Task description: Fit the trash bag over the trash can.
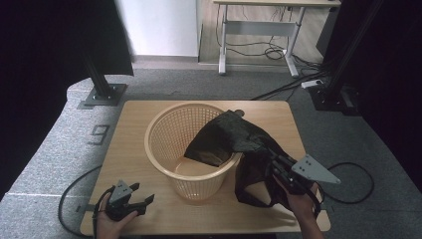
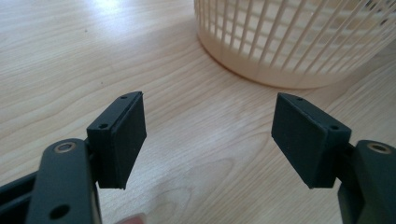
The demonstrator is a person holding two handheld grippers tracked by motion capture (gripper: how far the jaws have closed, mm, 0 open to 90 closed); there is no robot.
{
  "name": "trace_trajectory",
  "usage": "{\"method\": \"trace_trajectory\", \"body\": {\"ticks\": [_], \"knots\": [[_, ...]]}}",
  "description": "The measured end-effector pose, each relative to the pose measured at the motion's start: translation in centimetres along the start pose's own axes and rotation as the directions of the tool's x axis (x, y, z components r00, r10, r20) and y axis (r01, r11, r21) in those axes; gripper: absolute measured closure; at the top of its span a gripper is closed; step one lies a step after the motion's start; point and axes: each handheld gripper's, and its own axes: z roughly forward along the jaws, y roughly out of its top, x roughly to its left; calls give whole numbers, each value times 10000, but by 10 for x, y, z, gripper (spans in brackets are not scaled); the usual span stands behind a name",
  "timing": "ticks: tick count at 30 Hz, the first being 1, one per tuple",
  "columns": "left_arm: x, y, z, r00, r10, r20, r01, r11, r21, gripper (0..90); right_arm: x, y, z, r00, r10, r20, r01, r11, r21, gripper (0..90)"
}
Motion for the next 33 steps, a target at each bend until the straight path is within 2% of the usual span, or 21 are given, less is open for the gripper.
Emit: {"method": "trace_trajectory", "body": {"ticks": [3,6,12,16,21,25,27,30,33], "knots": [[1,5,-5,9994,-160,303,170,9993,-333,264,0,11,7,9999,-83,-132,82,9999,-122,879],[3,10,-11,9979,-319,556,355,9971,-667,272,3,25,15,9985,-245,-499,227,9991,-356,879],[6,23,-22,9980,-235,590,299,9936,-1093,274,10,48,25,9949,-740,-687,692,9951,-702,880],[8,31,-29,9977,-239,641,330,9890,-1444,281,11,67,25,9945,-847,-622,766,9895,-1228,881],[9,37,-32,9982,-157,572,246,9872,-1579,283,18,87,26,9909,-1147,-706,1015,9805,-1682,883],[10,38,-31,9983,-138,567,227,9868,-1600,283,27,93,32,9841,-1458,-1018,1250,9745,-1866,883],[10,38,-31,9983,-151,567,240,9868,-1602,284,31,93,37,9808,-1571,-1154,1349,9744,-1797,883],[11,38,-31,9983,-174,559,261,9868,-1595,284,33,86,45,9787,-1557,-1339,1359,9798,-1466,882],[11,39,-32,9983,-190,558,279,9863,-1624,284,30,73,57,9792,-1107,-1702,1002,9926,-689,881]]}}
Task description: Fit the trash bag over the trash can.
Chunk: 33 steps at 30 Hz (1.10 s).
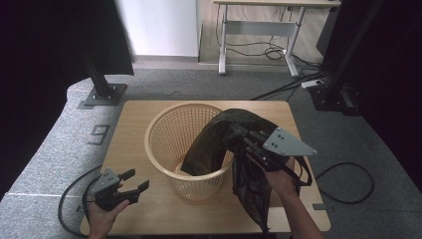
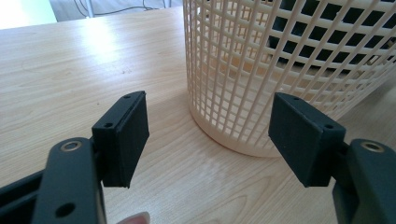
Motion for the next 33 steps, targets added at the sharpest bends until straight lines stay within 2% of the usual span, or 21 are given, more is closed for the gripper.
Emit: {"method": "trace_trajectory", "body": {"ticks": [2,4,6,9,11,13,17,22,26,28,31,33], "knots": [[0,0,0,10000,3,-4,-3,10000,-12,284,-3,-10,3,9997,251,-36,-249,9992,323,868],[0,0,1,10000,-8,-7,8,10000,-10,284,-5,-18,4,9982,575,-197,-563,9969,552,805],[0,0,2,10000,24,-15,-24,10000,37,284,-6,-23,4,9967,751,-320,-725,9944,764,679],[0,-1,2,10000,21,-13,-21,10000,18,284,-2,-25,-1,9971,751,148,-761,9935,851,434],[0,-2,1,10000,19,-25,-19,10000,24,284,3,-25,-11,9965,713,438,-746,9941,782,333],[1,-4,1,10000,-15,-42,15,10000,20,284,5,-24,-19,9950,852,529,-889,9934,730,280],[0,-4,0,10000,-11,-76,11,10000,-14,284,8,-27,-35,9920,1145,528,-1184,9899,774,233],[0,-5,0,9999,60,-98,-59,10000,34,284,7,-41,-53,9879,1389,693,-1449,9852,918,185],[1,-5,-1,9999,18,-113,-18,10000,12,285,10,-62,-74,9829,1604,904,-1692,9804,1005,147],[1,-5,-1,10000,-48,-78,48,10000,-33,285,10,-75,-81,9776,1807,1078,-1927,9747,1130,138],[0,-4,-1,10000,11,-94,-11,10000,-7,286,7,-92,-87,9695,2039,1362,-2219,9659,1332,129],[-1,-3,0,10000,23,-78,-23,10000,24,286,5,-100,-89,9669,2101,1446,-2307,9622,1447,127]]}}
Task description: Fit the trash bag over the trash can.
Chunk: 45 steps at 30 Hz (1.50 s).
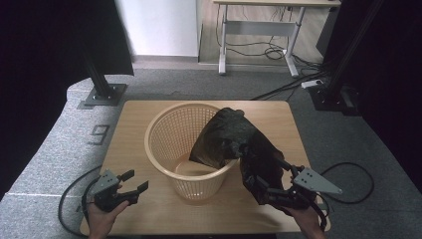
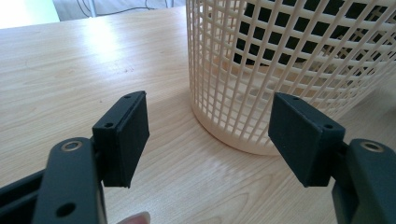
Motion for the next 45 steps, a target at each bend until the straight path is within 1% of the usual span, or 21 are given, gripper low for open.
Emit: {"method": "trace_trajectory", "body": {"ticks": [5,9,11,12,13,17,18,19,22,24,27,29,31,33,37,41,43,45], "knots": [[0,0,3,10000,-1,25,1,10000,68,286,-8,-12,6,9998,139,172,-144,9996,246,126],[0,-2,3,10000,-10,11,10,10000,90,286,-17,-21,16,9988,410,254,-422,9979,485,133],[1,-3,4,10000,-54,2,54,9999,91,286,-20,-24,20,9977,424,535,-453,9975,545,163],[2,-4,3,10000,-85,-5,85,9999,91,286,-21,-26,21,9972,455,593,-485,9975,504,205],[3,-4,3,10000,-81,-13,81,9999,105,286,-23,-27,22,9971,481,595,-507,9978,430,266],[3,-4,2,10000,-90,-37,90,9999,71,287,-26,-28,27,9966,457,687,-482,9982,362,567],[3,-4,1,10000,-77,-44,77,10000,64,287,-27,-27,27,9958,509,756,-539,9978,376,629],[3,-4,0,10000,-69,-15,69,10000,43,287,-28,-27,28,9961,549,685,-572,9979,314,686],[3,-1,-1,10000,-11,-38,11,10000,16,287,-31,-23,28,9971,507,564,-517,9985,166,820],[3,0,-2,10000,-2,-25,2,10000,-17,287,-33,-19,28,9976,498,489,-498,9988,-11,871],[2,5,-6,10000,-2,61,2,9999,-126,288,-37,-10,27,9984,419,389,-405,9985,-359,884],[2,10,-9,9999,-15,139,18,9998,-207,289,-37,-2,28,9992,247,320,-228,9980,-592,885],[2,17,-15,9995,-86,288,98,9990,-434,293,-35,7,29,9996,142,241,-123,9969,-782,886],[3,25,-21,9992,-162,354,184,9978,-632,297,-31,18,32,10000,20,91,-11,9953,-966,886],[1,40,-31,9990,22,435,14,9966,-821,298,-22,38,38,9991,-229,-349,182,9912,-1309,887],[-4,54,-37,9982,263,544,-210,9951,-963,298,-14,57,45,9973,-456,-578,358,9863,-1607,887],[-5,59,-39,9972,301,687,-226,9940,-1069,297,-10,66,48,9958,-584,-712,457,9847,-1680,887],[-5,63,-39,9956,236,910,-135,9938,-1103,299,-6,73,50,9937,-761,-824,618,9844,-1648,887]]}}
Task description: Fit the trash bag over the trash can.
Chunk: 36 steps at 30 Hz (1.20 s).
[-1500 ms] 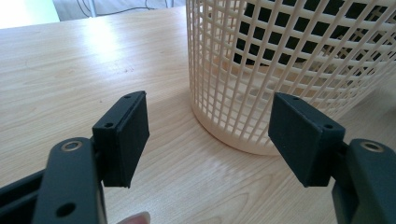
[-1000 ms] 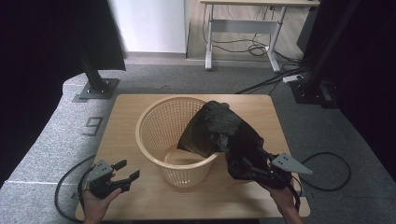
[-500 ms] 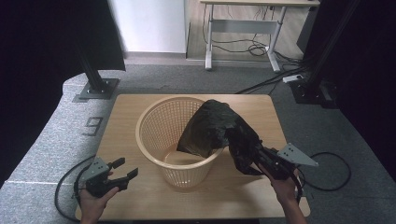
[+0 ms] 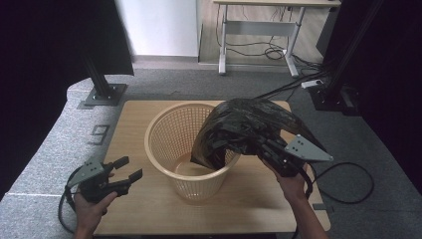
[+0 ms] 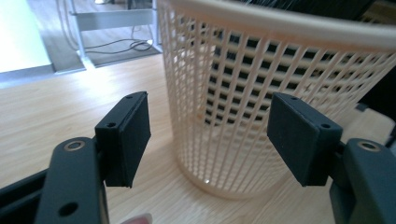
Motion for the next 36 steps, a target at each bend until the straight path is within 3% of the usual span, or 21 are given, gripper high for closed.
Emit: {"method": "trace_trajectory", "body": {"ticks": [11,22,30,36], "knots": [[-3,18,-9,9973,22,737,15,9988,-495,313,11,27,17,9985,-177,-520,176,9998,-38,888],[-12,34,-7,9944,321,1005,-248,9970,-727,311,36,54,46,9947,-499,-898,527,9982,292,888],[-15,38,-2,9924,431,1148,-356,9972,-664,309,51,52,66,9911,-493,-1237,619,9931,1000,888],[-16,40,0,9913,449,1235,-373,9973,-628,309,57,49,73,9887,-487,-1418,656,9910,1170,888]]}}
